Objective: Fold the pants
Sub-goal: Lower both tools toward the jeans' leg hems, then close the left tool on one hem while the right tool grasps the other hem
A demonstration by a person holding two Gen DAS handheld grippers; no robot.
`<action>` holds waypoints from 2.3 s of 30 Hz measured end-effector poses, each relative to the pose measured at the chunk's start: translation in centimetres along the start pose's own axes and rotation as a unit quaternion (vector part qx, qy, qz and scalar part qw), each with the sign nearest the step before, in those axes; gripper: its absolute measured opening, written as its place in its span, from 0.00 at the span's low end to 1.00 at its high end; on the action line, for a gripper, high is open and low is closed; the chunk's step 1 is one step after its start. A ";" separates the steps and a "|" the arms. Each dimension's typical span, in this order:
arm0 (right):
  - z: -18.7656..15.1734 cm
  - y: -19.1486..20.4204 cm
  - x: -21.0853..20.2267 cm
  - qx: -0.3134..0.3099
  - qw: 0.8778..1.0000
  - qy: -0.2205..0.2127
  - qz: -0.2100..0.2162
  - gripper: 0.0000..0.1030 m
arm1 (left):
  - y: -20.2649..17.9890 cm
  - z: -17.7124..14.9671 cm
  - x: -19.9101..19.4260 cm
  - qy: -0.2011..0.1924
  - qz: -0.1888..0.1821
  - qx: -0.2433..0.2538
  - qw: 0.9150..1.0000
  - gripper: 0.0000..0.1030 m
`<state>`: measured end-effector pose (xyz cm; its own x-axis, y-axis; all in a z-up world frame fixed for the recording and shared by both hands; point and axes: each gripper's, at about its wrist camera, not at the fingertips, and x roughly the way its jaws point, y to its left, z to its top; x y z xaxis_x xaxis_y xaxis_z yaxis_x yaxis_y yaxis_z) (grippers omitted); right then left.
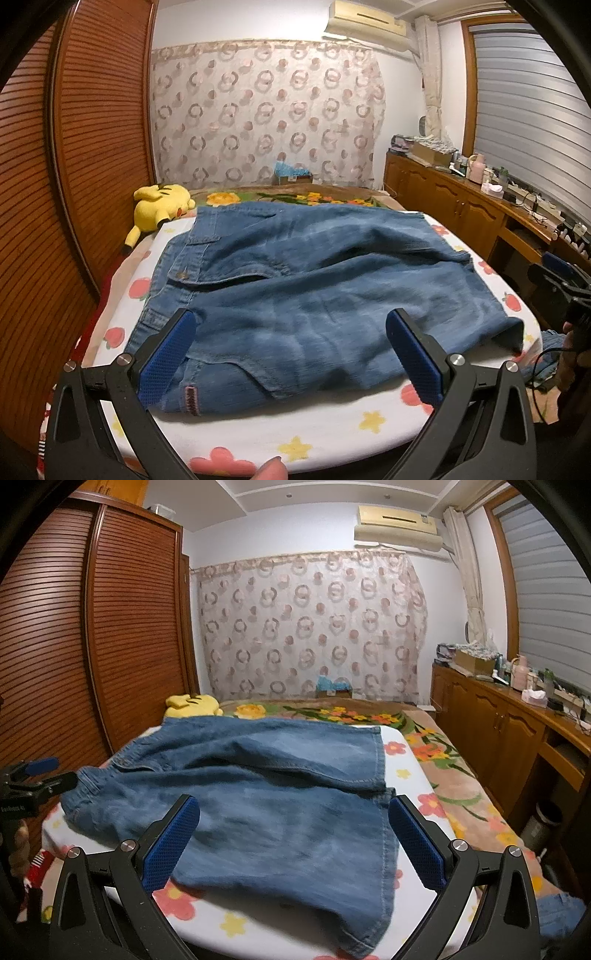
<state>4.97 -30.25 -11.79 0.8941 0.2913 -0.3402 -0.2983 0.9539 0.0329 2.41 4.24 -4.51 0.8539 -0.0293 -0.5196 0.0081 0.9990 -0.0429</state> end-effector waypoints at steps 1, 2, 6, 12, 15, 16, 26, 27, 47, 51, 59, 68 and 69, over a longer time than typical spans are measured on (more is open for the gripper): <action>0.0 -0.2 0.1 0.000 1.000 0.002 0.000 0.99 | 0.2 -0.2 0.2 0.001 0.001 -0.001 1.000 1.00; 0.1 -0.3 0.1 0.001 1.000 0.005 0.000 0.98 | 0.5 -0.3 0.5 0.004 0.003 -0.003 1.000 1.00; 0.0 -0.8 0.1 0.003 1.000 0.009 -0.001 0.97 | 1.9 -0.9 1.1 0.011 0.016 -0.006 1.000 1.00; -0.3 -0.8 0.1 0.000 1.000 0.012 -0.012 0.96 | 4.3 -1.2 1.4 0.014 0.033 -0.017 0.999 1.00; -0.6 -0.8 0.3 0.000 1.000 0.020 -0.014 0.95 | 5.7 -1.4 1.6 0.015 0.038 -0.021 0.999 1.00; -0.7 -0.7 0.3 0.000 1.000 0.023 -0.015 0.95 | 6.0 -1.5 1.7 0.016 0.040 -0.022 0.999 1.00; -0.5 -0.5 0.3 -0.019 0.997 0.068 -0.020 0.94 | 8.9 -2.3 2.6 0.027 0.063 -0.021 0.997 0.97; -0.3 -0.7 0.2 -0.017 0.997 0.069 -0.020 0.94 | 9.2 -2.4 2.8 0.026 0.074 -0.018 0.997 0.97; -0.9 -2.6 -1.3 -0.003 0.996 0.093 -0.008 0.94 | 12.6 -4.5 5.2 0.095 0.046 -0.023 0.994 0.91; -0.8 -3.0 -1.6 -0.001 0.995 0.103 -0.003 0.94 | 12.9 -4.8 5.3 0.098 0.046 -0.029 0.994 0.85; -1.4 -3.0 -1.5 -0.007 0.991 0.130 0.010 0.92 | 13.1 -5.3 5.7 0.106 0.042 -0.032 0.993 0.78; -1.9 -2.4 -2.4 -0.012 0.990 0.139 0.017 0.78 | 13.5 -5.5 5.8 0.110 0.039 -0.036 0.993 0.65; -1.9 -2.3 -2.4 -0.014 0.990 0.140 0.017 0.76 | 13.5 -5.6 5.8 0.110 0.038 -0.037 0.993 0.63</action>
<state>2.93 -33.30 -12.81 0.7563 0.2886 -0.5872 -0.3394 0.9403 0.0251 4.55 17.38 -12.85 0.7164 0.0318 -0.6970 -0.0976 0.9937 -0.0551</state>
